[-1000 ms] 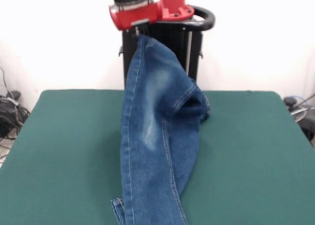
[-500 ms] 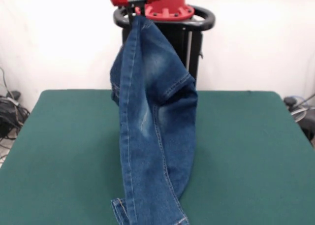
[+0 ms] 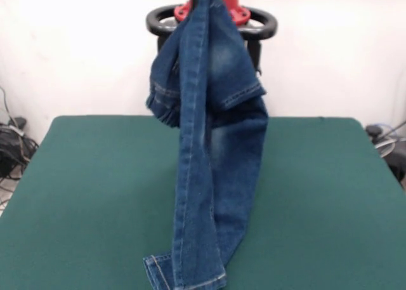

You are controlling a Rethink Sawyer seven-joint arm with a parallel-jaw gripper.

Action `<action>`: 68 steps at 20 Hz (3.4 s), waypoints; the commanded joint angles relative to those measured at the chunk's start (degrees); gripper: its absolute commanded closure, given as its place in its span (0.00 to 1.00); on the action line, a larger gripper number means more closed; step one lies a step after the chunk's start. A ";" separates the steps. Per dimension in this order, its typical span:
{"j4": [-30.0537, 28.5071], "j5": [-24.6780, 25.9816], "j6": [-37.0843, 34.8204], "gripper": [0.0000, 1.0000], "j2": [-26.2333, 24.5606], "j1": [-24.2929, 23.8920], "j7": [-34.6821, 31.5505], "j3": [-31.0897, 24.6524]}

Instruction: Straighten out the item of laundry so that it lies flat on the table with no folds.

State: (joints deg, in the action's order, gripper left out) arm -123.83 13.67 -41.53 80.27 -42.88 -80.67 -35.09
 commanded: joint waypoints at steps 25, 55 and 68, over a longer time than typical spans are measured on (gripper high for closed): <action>3.89 5.17 -2.69 1.00 -5.56 36.50 -54.83 15.87; 20.04 -11.73 -7.36 1.00 -14.66 59.49 -73.33 26.02; 0.33 -15.78 1.11 1.00 -4.90 37.70 -32.69 25.30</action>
State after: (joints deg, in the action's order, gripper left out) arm -111.81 1.01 -45.30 70.56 7.39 -133.51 -10.17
